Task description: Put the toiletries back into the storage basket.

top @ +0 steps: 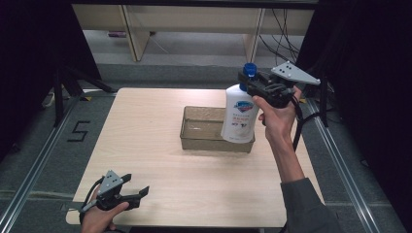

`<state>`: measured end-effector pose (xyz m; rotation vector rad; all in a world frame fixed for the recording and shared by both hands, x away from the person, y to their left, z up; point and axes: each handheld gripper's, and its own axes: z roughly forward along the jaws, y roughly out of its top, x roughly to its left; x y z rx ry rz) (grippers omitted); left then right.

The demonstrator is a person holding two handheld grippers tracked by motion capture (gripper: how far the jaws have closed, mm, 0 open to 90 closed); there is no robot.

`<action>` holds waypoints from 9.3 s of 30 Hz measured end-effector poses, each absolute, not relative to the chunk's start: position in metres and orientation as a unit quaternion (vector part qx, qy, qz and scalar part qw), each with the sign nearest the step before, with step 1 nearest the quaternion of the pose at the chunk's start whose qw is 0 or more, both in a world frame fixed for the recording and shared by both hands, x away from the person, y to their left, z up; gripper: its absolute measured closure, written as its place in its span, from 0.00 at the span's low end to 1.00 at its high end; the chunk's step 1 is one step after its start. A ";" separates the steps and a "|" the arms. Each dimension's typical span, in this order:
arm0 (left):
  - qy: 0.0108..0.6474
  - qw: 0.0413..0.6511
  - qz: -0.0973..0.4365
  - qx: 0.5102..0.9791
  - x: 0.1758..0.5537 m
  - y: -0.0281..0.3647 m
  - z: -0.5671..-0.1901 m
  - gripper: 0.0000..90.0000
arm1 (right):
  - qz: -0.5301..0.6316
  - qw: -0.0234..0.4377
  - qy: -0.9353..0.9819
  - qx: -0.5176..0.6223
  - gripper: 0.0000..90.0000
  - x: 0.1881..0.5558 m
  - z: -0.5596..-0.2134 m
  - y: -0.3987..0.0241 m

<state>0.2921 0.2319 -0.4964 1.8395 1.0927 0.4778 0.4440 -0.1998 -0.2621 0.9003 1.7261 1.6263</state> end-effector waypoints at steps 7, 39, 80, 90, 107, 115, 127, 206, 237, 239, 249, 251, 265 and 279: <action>0.444 0.457 0.193 0.747 0.292 0.231 -0.497 0.19 | 0.608 0.302 0.646 0.349 0.74 0.457 -0.268 -0.203; 0.432 0.461 0.192 0.751 0.292 0.230 -0.497 0.20 | 0.595 0.289 0.645 0.383 0.73 0.491 -0.307 -0.206; 0.437 0.462 0.192 0.747 0.291 0.230 -0.496 0.20 | 0.580 0.281 0.646 0.409 0.73 0.490 -0.353 -0.217; 0.436 0.462 0.194 0.748 0.291 0.231 -0.496 0.20 | 0.580 0.298 0.651 0.389 0.73 0.481 -0.355 -0.212; 0.435 0.461 0.194 0.749 0.290 0.229 -0.497 0.20 | 0.585 0.286 0.653 0.387 0.64 0.468 -0.358 -0.209; 0.435 0.460 0.195 0.749 0.290 0.229 -0.496 0.20 | 0.585 0.290 0.646 0.395 0.58 0.465 -0.360 -0.210; 0.432 0.459 0.193 0.752 0.290 0.229 -0.497 0.20 | 0.588 0.296 0.636 0.403 0.44 0.455 -0.366 -0.219; 0.428 0.457 0.198 0.754 0.290 0.229 -0.496 0.19 | 0.597 0.305 0.618 0.411 0.32 0.401 -0.369 -0.240; 0.430 0.461 0.199 0.750 0.290 0.229 -0.496 0.19 | 0.601 0.298 0.620 0.408 0.30 0.386 -0.372 -0.238; 0.429 0.461 0.199 0.751 0.290 0.229 -0.496 0.19 | 0.597 0.294 0.624 0.410 0.30 0.385 -0.372 -0.238; 0.428 0.466 0.198 0.749 0.290 0.229 -0.496 0.19 | 0.597 0.289 0.627 0.408 0.28 0.379 -0.376 -0.235; 0.429 0.466 0.199 0.748 0.290 0.229 -0.496 0.19 | 0.599 0.291 0.626 0.406 0.28 0.378 -0.377 -0.236; 0.428 0.466 0.199 0.748 0.291 0.229 -0.497 0.19 | 0.597 0.274 0.632 0.411 0.28 0.369 -0.383 -0.232; 0.432 0.461 0.199 0.750 0.290 0.229 -0.496 0.19 | 0.595 0.270 0.639 0.406 0.27 0.364 -0.390 -0.231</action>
